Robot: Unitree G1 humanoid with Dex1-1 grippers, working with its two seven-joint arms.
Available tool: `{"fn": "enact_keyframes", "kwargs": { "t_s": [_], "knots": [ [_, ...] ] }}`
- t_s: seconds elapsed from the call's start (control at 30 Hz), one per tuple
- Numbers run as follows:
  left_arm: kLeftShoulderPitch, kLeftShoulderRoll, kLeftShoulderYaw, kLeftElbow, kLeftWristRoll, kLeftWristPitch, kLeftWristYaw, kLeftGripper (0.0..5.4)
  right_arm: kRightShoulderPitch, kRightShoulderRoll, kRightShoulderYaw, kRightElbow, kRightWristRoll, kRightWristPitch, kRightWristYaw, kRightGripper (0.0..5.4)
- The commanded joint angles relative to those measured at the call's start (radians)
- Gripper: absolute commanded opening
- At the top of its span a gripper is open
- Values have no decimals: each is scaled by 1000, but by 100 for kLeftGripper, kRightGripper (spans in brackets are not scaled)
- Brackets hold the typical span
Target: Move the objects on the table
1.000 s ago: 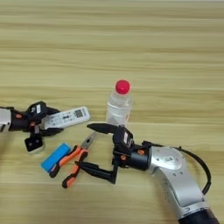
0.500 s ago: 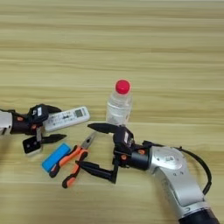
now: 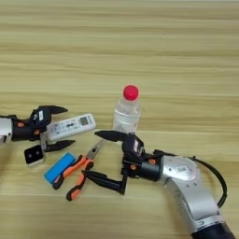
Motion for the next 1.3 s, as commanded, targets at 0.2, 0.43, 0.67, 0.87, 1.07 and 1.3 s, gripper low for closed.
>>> {"fn": "enact_keyframes", "kwargs": {
  "t_s": [0.2, 0.43, 0.67, 0.87, 1.07, 1.3],
  "knots": [
    [34, -19, 45, -102, -76, 21, 0, 536, -2, -12, -14, -23, 13, 10, 1, 540],
    [52, -53, 111, -179, -177, 18, 15, 536, -7, -13, -19, -29, 17, 9, 1, 540],
    [58, -172, 230, -232, -281, 0, 189, 536, -7, -10, -24, -25, 20, 5, 0, 540],
    [81, -261, 289, -246, -268, -25, 374, 536, -6, -7, -29, -25, 25, 4, 3, 540],
    [81, -306, 318, -150, -152, -85, 601, 536, -12, -9, -33, -20, 23, 2, 3, 540],
    [45, -317, 339, 6, -85, -122, 756, 536, -15, -10, -40, -24, 20, -2, 1, 540]
  ]
}}
